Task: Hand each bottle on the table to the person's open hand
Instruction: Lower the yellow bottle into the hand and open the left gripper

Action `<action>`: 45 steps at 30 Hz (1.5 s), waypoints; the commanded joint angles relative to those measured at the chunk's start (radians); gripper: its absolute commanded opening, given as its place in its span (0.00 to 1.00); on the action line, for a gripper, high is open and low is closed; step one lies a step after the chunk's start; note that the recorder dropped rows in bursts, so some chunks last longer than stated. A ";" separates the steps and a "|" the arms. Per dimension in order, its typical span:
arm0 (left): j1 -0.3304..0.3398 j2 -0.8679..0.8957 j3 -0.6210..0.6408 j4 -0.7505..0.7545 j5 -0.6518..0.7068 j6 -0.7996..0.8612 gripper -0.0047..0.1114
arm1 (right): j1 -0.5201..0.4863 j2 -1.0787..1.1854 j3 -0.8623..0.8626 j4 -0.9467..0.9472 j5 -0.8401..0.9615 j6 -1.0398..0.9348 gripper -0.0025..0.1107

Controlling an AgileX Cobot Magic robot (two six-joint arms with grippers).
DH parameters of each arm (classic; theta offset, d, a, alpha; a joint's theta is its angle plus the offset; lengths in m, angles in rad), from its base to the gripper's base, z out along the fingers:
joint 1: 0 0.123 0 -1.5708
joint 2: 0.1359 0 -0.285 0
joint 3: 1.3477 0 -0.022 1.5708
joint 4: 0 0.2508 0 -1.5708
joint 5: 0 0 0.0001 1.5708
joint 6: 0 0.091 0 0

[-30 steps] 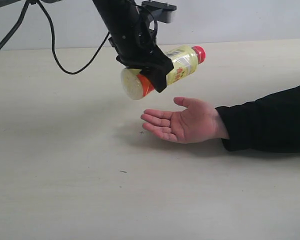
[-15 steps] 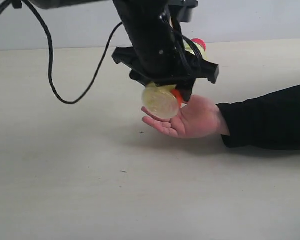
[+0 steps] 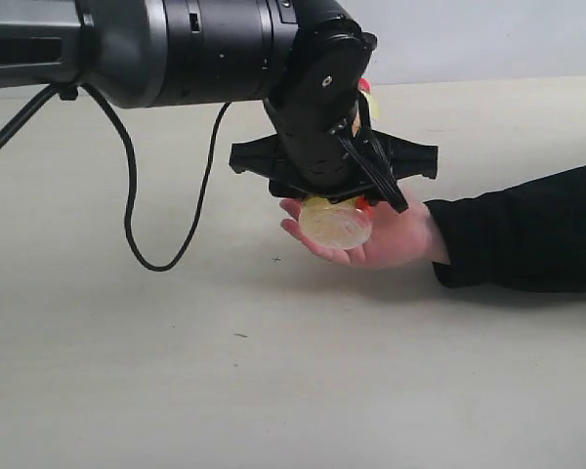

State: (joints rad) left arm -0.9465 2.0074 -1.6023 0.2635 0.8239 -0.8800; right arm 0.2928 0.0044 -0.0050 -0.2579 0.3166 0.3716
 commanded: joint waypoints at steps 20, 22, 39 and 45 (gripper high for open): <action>0.001 0.078 0.006 -0.041 -0.125 0.049 0.94 | 0.004 -0.004 0.005 -0.003 -0.008 -0.005 0.02; 0.001 0.078 0.006 -0.041 -0.125 0.093 0.94 | 0.004 -0.004 0.005 -0.003 -0.008 -0.005 0.02; -0.001 -0.043 0.006 -0.038 -0.120 0.278 0.94 | 0.004 -0.004 0.005 -0.003 -0.008 -0.005 0.02; -0.001 -0.136 0.056 -0.076 -0.112 0.401 0.77 | 0.004 -0.004 0.005 -0.003 -0.008 -0.005 0.02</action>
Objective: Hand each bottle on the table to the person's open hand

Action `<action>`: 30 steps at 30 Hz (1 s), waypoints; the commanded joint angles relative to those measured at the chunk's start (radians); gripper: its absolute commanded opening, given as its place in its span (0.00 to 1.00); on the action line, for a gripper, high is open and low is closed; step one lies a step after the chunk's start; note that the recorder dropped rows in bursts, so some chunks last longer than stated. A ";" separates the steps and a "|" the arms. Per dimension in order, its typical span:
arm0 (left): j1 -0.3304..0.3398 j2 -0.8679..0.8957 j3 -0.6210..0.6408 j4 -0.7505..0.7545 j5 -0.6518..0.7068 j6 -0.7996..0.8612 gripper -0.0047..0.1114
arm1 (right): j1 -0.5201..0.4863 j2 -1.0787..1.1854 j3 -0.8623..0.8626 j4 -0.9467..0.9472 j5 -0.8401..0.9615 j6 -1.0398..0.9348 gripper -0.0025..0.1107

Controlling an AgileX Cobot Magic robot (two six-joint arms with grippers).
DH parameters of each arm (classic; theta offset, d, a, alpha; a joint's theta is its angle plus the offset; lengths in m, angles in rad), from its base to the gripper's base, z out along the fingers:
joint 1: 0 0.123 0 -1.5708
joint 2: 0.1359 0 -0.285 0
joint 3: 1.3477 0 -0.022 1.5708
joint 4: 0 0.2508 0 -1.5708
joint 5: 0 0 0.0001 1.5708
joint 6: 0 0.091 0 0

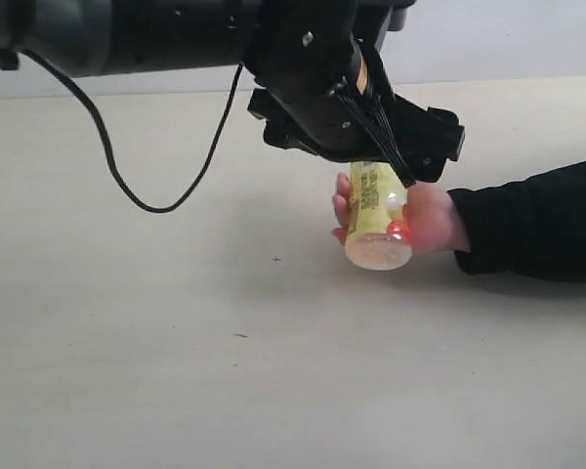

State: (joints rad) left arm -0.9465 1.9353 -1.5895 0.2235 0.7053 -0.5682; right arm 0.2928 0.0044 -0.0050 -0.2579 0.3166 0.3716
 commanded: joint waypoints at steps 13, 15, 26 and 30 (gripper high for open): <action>0.009 -0.384 0.508 0.001 -0.282 0.145 0.05 | 0.004 -0.004 0.005 -0.003 -0.008 -0.005 0.02; 0.009 -0.439 0.610 0.008 -0.432 0.147 0.05 | 0.004 -0.004 0.005 -0.003 -0.008 -0.005 0.02; 0.010 -0.711 1.145 0.160 -1.393 0.233 0.05 | 0.004 -0.004 0.005 -0.003 -0.008 -0.005 0.02; 0.010 -0.799 1.241 0.157 -1.419 0.260 0.05 | 0.004 -0.004 0.005 -0.003 -0.008 -0.005 0.02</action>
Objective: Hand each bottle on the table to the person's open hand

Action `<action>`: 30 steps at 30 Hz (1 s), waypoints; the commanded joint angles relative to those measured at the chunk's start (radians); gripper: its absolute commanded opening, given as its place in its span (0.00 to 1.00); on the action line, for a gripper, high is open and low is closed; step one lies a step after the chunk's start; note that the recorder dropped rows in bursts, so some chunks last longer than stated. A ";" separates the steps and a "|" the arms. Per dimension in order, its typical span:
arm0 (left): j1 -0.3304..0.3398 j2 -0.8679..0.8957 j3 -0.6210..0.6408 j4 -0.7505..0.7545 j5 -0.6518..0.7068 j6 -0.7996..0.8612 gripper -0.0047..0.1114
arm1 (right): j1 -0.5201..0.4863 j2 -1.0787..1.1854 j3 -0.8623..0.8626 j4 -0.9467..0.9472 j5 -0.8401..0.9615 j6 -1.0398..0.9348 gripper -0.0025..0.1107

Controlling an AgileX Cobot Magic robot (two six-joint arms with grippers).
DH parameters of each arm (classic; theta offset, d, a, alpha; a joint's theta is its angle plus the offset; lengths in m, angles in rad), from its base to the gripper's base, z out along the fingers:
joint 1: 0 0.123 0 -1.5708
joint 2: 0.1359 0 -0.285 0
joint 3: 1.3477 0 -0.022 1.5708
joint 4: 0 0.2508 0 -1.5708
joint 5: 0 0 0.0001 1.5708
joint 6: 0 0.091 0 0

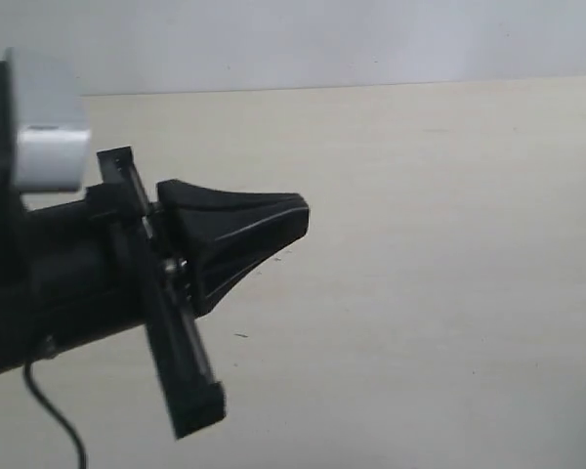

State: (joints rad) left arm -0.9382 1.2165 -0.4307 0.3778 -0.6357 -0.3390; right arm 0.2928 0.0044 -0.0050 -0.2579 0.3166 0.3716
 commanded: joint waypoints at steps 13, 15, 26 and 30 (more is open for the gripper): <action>0.001 -0.156 0.124 0.005 0.040 0.053 0.05 | 0.004 -0.004 0.005 -0.003 -0.008 -0.005 0.02; 0.001 -0.156 0.124 0.005 0.040 0.053 0.05 | 0.004 -0.004 0.005 -0.003 -0.008 -0.005 0.02; 0.103 -0.274 0.124 0.022 0.152 0.036 0.05 | 0.004 -0.004 0.005 -0.003 -0.008 -0.005 0.02; 0.260 -0.409 0.124 0.022 0.409 -0.259 0.05 | 0.004 -0.004 0.005 -0.003 -0.008 -0.005 0.02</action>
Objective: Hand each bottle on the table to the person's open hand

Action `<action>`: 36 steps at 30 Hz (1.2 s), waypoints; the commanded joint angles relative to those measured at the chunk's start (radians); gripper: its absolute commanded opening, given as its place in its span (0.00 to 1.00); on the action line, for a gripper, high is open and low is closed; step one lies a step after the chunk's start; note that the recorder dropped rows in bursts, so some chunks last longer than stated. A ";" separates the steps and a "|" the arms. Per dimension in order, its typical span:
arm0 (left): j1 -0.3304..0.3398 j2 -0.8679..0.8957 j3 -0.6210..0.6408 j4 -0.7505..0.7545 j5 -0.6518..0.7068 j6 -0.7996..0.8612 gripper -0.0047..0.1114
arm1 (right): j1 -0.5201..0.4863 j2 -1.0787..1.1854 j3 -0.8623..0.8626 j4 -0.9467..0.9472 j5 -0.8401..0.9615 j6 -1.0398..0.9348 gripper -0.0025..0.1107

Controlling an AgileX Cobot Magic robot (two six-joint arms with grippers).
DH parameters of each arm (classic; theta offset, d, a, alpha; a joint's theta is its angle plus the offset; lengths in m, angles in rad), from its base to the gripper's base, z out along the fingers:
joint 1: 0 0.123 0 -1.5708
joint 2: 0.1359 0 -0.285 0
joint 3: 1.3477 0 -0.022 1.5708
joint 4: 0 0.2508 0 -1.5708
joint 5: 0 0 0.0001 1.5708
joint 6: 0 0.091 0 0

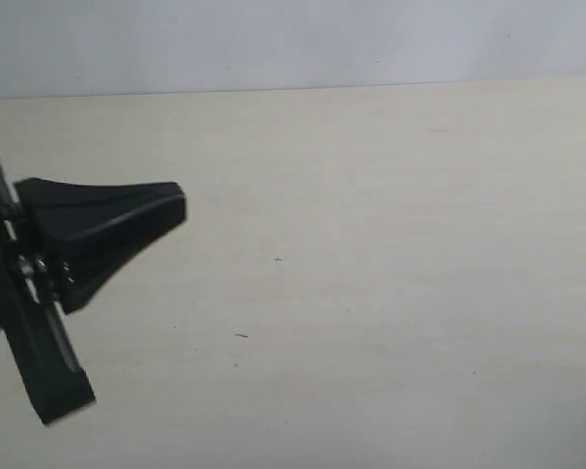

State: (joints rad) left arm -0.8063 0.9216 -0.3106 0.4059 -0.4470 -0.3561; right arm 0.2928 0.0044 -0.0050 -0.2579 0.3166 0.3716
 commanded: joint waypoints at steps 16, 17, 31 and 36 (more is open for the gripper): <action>0.664 -0.665 0.004 -0.008 0.655 -0.406 0.05 | 0.004 -0.004 0.005 -0.003 -0.008 -0.005 0.02; 0.675 -0.686 0.004 -0.008 0.675 -0.406 0.05 | 0.004 -0.004 0.005 -0.003 -0.008 -0.005 0.02; 0.716 -0.922 0.022 -0.002 0.806 -0.322 0.05 | 0.004 -0.004 0.005 -0.003 -0.008 -0.005 0.02; 0.716 -0.922 0.088 0.001 0.800 -0.275 0.05 | 0.004 -0.004 0.005 -0.003 -0.008 -0.005 0.02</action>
State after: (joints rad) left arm -0.0914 0.0045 -0.2576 0.4077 0.3479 -0.6570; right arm 0.2928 0.0044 -0.0050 -0.2579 0.3166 0.3716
